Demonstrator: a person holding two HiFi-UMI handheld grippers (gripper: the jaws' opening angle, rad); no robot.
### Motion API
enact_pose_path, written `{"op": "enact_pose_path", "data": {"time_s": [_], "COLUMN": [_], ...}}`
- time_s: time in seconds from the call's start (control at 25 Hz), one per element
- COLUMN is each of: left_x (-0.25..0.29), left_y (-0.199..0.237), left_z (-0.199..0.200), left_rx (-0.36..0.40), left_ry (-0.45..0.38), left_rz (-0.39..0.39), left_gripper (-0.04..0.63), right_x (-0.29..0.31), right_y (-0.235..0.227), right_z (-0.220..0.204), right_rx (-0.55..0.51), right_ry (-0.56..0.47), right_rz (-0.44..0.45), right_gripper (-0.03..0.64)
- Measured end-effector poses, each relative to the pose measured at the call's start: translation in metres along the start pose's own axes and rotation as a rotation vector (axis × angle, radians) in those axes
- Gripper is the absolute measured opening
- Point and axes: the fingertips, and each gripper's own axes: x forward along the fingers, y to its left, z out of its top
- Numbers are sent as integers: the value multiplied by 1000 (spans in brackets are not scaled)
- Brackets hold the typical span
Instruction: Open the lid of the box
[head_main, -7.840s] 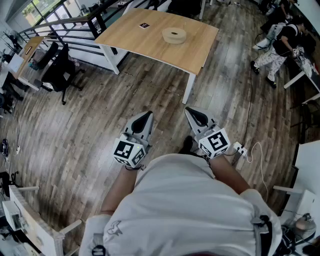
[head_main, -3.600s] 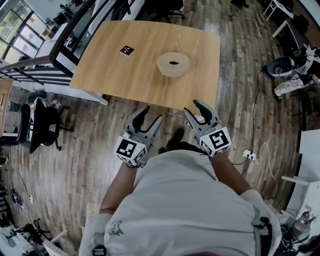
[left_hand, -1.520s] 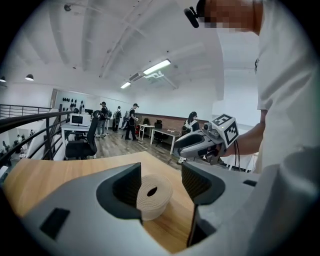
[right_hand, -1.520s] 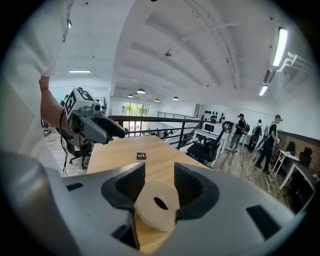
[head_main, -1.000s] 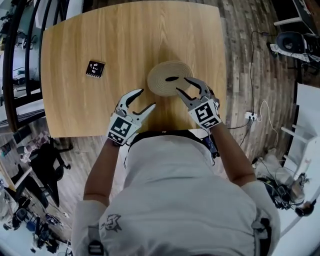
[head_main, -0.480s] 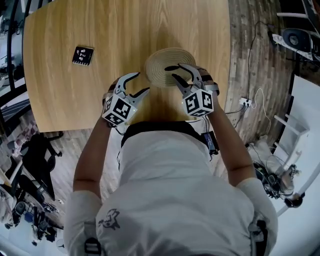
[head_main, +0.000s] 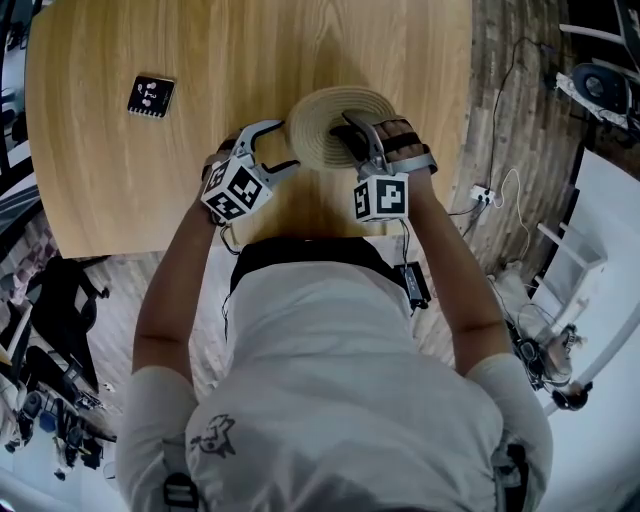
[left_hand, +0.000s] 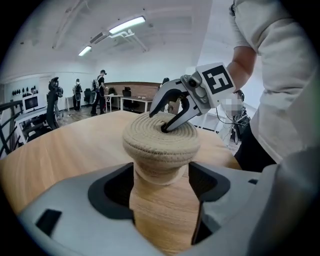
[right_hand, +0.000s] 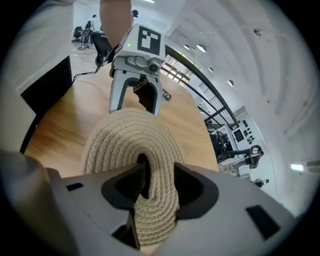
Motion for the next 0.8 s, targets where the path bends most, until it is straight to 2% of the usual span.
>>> {"op": "enact_pose_path", "data": {"time_s": [0.12, 0.4, 0.52, 0.8], "left_x": [6, 14, 14, 14], "left_y": [-1, 1, 2, 2], "left_z": [1, 3, 3, 2], "left_rx": [20, 76, 78, 83], "left_ry": [-4, -1, -14, -19], "left_rz": [-27, -34, -21, -17], "left_gripper": [349, 356, 343, 316], "right_x": [5, 10, 10, 10], "right_y": [0, -1, 1, 3], "right_z": [5, 6, 7, 7], "right_rx": [-47, -53, -57, -65], "right_ry": [1, -34, -48, -63], "right_rz": [-30, -121, -152, -188], "right_gripper": [173, 150, 110, 84]}}
